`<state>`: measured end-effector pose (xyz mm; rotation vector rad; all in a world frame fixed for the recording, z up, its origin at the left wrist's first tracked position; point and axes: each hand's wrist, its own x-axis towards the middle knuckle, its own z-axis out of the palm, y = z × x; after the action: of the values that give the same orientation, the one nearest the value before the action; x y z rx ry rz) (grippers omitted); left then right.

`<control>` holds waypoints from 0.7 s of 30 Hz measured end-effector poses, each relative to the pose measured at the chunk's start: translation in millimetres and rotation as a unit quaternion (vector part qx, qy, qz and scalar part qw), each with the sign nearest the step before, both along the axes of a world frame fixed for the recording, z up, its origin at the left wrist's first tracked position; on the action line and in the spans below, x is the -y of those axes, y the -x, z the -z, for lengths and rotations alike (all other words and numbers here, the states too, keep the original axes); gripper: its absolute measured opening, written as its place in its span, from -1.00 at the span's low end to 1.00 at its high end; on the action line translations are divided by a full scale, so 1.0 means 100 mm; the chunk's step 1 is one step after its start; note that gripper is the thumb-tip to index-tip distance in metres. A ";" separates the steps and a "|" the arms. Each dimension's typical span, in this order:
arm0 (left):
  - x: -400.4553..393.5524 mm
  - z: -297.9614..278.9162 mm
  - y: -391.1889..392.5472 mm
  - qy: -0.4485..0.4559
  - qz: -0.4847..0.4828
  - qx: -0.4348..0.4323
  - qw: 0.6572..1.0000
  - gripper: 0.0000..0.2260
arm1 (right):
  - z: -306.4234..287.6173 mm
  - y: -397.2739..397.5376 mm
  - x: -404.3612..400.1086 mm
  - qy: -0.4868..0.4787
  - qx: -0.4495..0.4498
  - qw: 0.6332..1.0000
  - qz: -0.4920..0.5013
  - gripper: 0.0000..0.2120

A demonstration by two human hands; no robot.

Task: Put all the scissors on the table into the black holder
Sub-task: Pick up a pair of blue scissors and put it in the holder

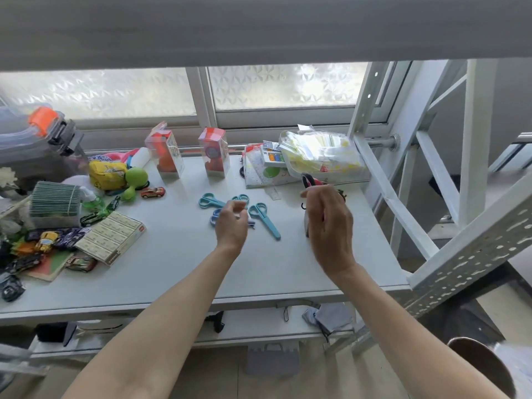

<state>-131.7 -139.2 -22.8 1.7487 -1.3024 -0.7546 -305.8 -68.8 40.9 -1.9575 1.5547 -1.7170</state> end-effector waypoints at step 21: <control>0.40 0.23 -0.58 -0.149 -0.031 0.128 0.980 -0.50 | 0.58 -0.84 0.52 -0.210 -0.125 0.966 -0.084 -0.75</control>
<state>-74.0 -178.7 -46.3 2.1758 -1.3482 -0.7357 -222.1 -120.4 -17.2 -2.0573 1.6072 -1.0032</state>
